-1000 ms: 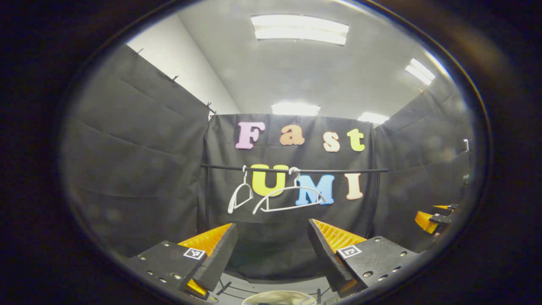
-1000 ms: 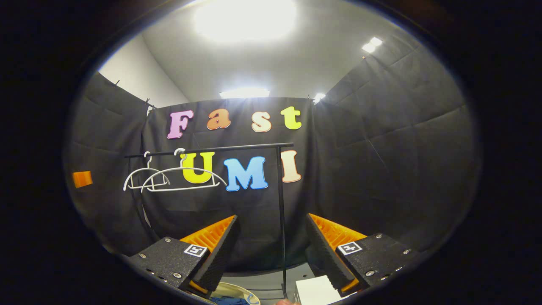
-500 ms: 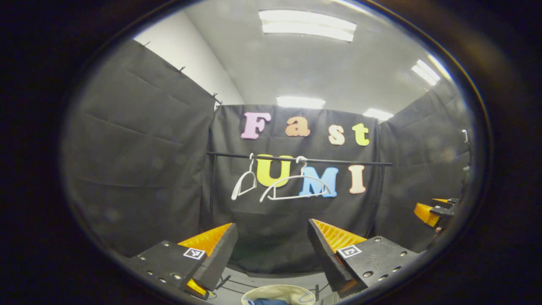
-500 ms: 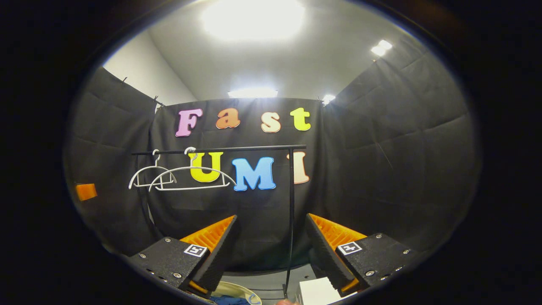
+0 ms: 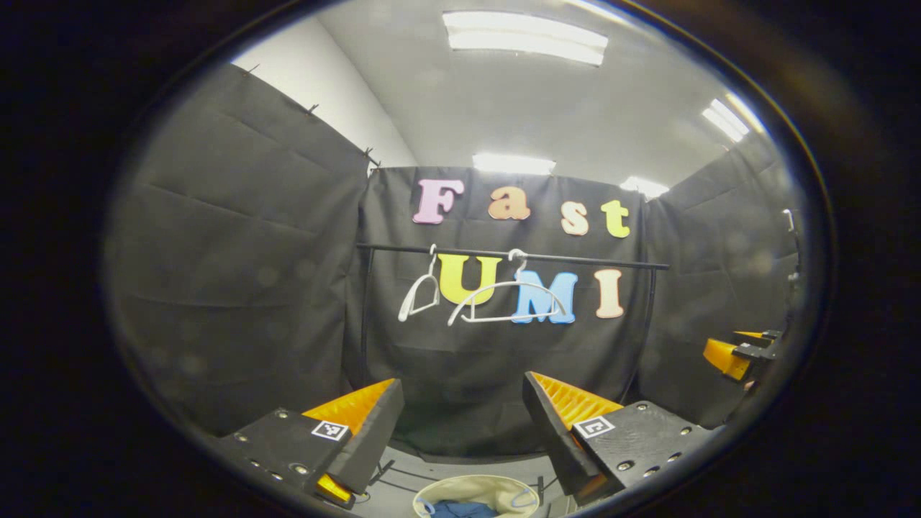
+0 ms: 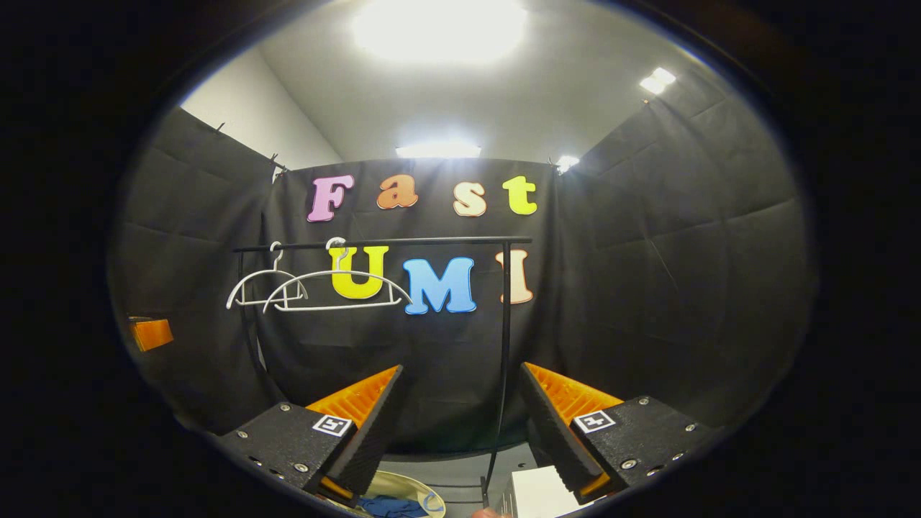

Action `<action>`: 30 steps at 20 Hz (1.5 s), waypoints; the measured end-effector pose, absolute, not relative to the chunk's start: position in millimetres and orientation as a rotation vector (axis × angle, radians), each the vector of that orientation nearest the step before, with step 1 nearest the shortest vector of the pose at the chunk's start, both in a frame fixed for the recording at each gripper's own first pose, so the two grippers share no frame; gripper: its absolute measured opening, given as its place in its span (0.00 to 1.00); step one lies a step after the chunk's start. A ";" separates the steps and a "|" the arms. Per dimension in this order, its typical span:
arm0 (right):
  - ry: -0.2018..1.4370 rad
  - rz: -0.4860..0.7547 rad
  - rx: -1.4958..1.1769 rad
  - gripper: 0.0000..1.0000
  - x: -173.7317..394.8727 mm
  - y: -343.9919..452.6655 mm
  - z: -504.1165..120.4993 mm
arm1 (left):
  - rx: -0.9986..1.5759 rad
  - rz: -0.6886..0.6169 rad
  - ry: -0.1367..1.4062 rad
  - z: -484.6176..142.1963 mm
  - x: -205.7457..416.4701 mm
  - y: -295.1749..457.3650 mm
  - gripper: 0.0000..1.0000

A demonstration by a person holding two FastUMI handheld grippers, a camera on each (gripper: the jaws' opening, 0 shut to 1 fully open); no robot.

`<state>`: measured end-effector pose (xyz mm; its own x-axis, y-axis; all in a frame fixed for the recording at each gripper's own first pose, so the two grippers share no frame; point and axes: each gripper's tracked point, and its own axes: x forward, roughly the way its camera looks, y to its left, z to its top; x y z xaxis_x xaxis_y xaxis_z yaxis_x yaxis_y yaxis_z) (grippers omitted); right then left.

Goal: Grasp the clothes on the hanger with both hands and then place them into the laundry hamper below.

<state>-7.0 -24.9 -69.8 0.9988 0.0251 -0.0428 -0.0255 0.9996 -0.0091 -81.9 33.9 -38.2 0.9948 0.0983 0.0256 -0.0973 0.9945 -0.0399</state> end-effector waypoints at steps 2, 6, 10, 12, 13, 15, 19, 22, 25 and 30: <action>0.053 0.015 -0.011 0.96 -8.7 -28.8 -74.4 | -0.045 0.090 -0.015 -44.2 -82.6 33.0 0.97; 0.089 -0.005 -0.005 0.96 -13.5 -38.5 -81.4 | -0.059 0.063 -0.009 -49.2 -82.2 23.7 0.96; 0.099 -0.013 -0.010 0.96 -10.0 -50.1 -83.0 | -0.049 0.070 -0.012 -49.9 -76.6 17.2 0.97; 0.102 -0.009 -0.010 0.95 -4.5 -60.7 -85.4 | -0.051 0.076 -0.003 -52.6 -72.6 6.5 0.97; 0.104 -0.011 -0.004 0.96 -1.5 -68.6 -86.9 | -0.055 0.075 0.000 -52.7 -71.7 -2.8 0.97; 0.099 -0.007 0.007 0.96 5.4 -85.9 -89.3 | -0.061 0.094 0.005 -50.9 -68.5 -19.7 0.97; 0.084 0.029 0.003 0.95 13.4 -126.2 -95.2 | -0.079 0.156 0.004 -49.1 -72.0 -62.9 0.96; 0.064 0.051 -0.001 0.96 18.6 -154.2 -102.1 | -0.076 0.205 0.007 -52.7 -86.3 -92.2 0.97; 0.077 0.086 0.017 0.96 22.5 -176.0 -119.3 | -0.070 0.262 -0.036 -46.3 -107.7 -122.0 0.96; 0.132 0.172 0.067 0.95 15.2 -195.5 -155.4 | -0.089 0.358 -0.096 -58.2 -143.2 -166.8 0.97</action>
